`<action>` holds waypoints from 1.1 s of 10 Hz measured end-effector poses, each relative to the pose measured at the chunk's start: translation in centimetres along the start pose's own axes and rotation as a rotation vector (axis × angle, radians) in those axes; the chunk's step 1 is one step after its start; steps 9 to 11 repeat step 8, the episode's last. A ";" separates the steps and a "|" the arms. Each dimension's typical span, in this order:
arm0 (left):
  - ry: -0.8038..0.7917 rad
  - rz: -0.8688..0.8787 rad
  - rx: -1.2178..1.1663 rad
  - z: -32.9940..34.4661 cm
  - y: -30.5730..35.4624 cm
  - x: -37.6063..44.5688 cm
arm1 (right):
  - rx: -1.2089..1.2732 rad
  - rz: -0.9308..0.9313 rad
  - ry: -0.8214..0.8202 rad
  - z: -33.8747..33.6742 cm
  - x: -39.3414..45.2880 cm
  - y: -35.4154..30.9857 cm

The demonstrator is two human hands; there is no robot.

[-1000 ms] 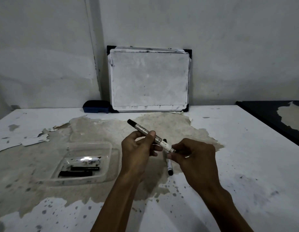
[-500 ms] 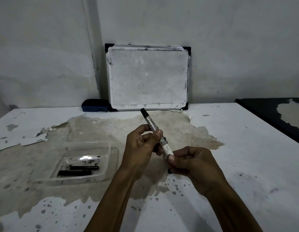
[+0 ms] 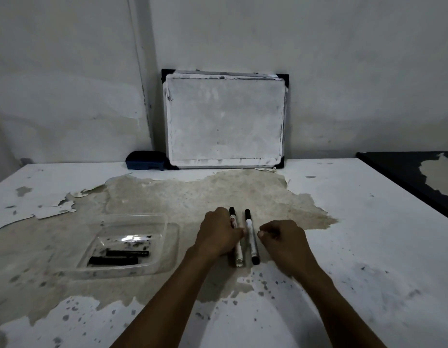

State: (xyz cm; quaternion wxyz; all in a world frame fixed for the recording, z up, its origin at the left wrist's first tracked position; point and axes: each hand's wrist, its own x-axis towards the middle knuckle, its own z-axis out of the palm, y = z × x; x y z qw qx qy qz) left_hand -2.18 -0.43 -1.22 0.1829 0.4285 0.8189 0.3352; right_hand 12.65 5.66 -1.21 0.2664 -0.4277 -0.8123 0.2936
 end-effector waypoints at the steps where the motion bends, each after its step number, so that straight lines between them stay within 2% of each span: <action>1: 0.026 0.026 0.049 0.4 0.4 0.0 | -0.013 -0.020 0.005 1.0 0.7 -0.1; 4: -0.019 0.010 0.065 0.8 0.5 -0.1 | -0.021 -0.031 -0.013 2.1 1.4 0.4; 7: -0.086 0.016 -0.038 0.1 0.0 -0.3 | 0.023 0.014 0.006 0.9 0.3 -1.1; 11: -0.059 0.009 -0.052 -1.3 0.0 -0.8 | 0.076 0.046 0.023 0.1 0.2 -1.4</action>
